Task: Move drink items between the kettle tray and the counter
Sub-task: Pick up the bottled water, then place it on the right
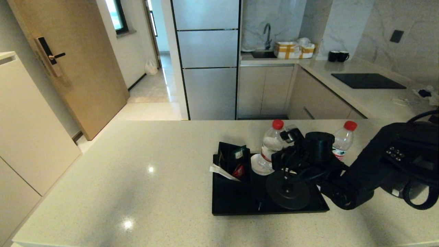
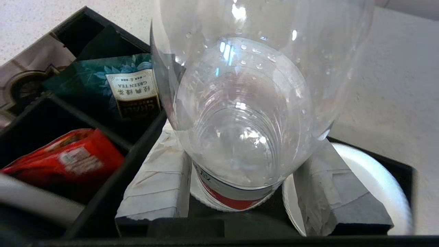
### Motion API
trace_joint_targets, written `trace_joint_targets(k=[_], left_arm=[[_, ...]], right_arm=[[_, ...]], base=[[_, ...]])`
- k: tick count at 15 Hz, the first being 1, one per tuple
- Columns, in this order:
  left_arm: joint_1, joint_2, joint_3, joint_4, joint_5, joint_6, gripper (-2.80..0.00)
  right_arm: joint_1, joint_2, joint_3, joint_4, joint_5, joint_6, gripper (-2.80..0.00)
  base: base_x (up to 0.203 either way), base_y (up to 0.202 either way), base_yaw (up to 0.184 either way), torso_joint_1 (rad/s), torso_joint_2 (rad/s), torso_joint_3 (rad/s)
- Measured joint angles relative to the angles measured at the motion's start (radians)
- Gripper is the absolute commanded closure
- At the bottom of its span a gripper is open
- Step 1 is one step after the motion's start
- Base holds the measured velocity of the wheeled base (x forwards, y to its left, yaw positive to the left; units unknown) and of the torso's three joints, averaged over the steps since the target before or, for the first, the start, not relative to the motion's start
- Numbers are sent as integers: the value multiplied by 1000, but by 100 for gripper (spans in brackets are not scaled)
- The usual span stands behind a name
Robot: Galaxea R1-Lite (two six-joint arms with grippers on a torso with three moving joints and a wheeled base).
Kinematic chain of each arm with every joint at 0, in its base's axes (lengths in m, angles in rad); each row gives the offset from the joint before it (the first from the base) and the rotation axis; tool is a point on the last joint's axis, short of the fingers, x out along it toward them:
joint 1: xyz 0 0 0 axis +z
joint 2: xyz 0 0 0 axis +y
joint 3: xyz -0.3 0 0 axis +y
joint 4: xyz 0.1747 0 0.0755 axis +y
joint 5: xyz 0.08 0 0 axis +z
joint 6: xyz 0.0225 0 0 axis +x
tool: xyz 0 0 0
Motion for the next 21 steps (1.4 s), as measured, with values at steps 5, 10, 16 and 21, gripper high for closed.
trace_joint_targets(k=[5, 10, 16, 21], left_arm=[[1, 0, 0, 0, 0, 0, 0], [0, 0, 0, 0, 0, 1, 0], [0, 0, 0, 0, 0, 1, 0], [0, 0, 0, 0, 0, 0, 0]], right_arm=[[-66, -208, 106, 96, -2, -1, 0], [-181, -457, 296, 181, 2, -1, 0], [-362, -663, 544, 196, 65, -7, 0], [-575, -708, 678, 188, 232, -27, 0]], base=[[0, 0, 0, 0, 0, 0], [0, 0, 0, 0, 0, 0], [0, 0, 0, 0, 0, 0], [0, 0, 0, 0, 0, 0]])
